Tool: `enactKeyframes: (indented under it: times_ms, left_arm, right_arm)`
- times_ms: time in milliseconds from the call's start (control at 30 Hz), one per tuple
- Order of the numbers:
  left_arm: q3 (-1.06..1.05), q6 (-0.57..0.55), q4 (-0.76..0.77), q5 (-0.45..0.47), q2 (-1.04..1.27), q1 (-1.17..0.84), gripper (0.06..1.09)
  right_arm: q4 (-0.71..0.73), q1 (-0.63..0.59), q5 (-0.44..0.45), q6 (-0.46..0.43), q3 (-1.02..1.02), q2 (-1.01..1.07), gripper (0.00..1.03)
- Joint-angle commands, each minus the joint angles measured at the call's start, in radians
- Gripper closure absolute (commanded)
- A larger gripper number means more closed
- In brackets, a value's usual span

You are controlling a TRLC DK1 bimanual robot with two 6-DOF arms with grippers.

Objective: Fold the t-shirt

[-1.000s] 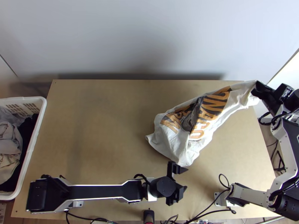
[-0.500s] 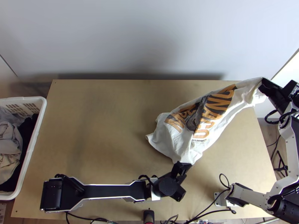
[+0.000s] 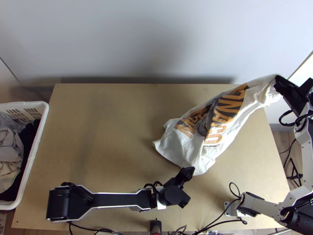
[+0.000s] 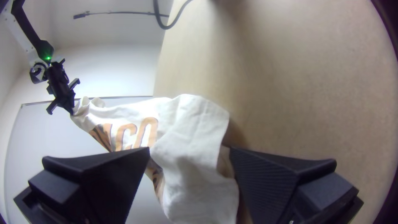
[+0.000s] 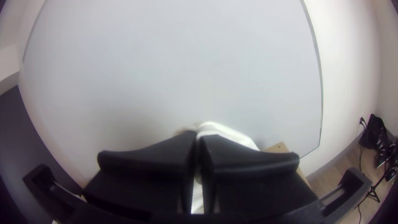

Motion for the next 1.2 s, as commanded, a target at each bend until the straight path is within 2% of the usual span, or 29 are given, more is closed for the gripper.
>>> enactKeyframes:
  times_ms: [0, 267, 467, 733, 767, 800, 900, 1033, 1167]
  left_arm:
    - [0.019, 0.012, 0.057, -0.008, 0.082, -0.001, 0.15]
    - [0.099, 0.018, 0.119, -0.010, 0.188, -0.007, 0.15]
    - [0.151, 0.101, 0.278, -0.039, 0.283, -0.001, 0.15]
    - [0.205, 0.195, 0.396, -0.093, 0.357, 0.008, 0.16]
    - [0.207, 0.195, 0.404, -0.094, 0.357, 0.008, 0.21]
    - [0.211, 0.196, 0.415, -0.096, 0.358, 0.008, 0.36]
    - [0.248, 0.233, 0.425, -0.111, 0.368, 0.008, 1.02]
    - [0.271, 0.285, 0.427, -0.160, 0.358, 0.008, 1.05]
    - [0.248, 0.282, 0.416, -0.192, 0.289, 0.010, 1.05]
  right_arm:
    - [-0.023, -0.029, -0.011, 0.004, 0.017, -0.007, 1.00]
    - [-0.031, -0.070, -0.031, -0.002, 0.017, -0.018, 1.00]
    - [-0.060, -0.078, -0.043, -0.002, 0.032, -0.030, 1.00]
    - [-0.097, -0.083, -0.055, -0.005, 0.061, -0.045, 1.00]
    - [-0.105, -0.083, -0.055, -0.005, 0.069, -0.045, 1.00]
    - [-0.108, -0.083, -0.055, -0.007, 0.072, -0.045, 1.00]
    - [-0.118, -0.083, -0.055, -0.007, 0.081, -0.047, 1.00]
    - [-0.132, -0.083, -0.055, -0.016, 0.081, -0.048, 1.00]
    - [-0.134, -0.083, -0.055, -0.020, 0.086, -0.050, 1.00]
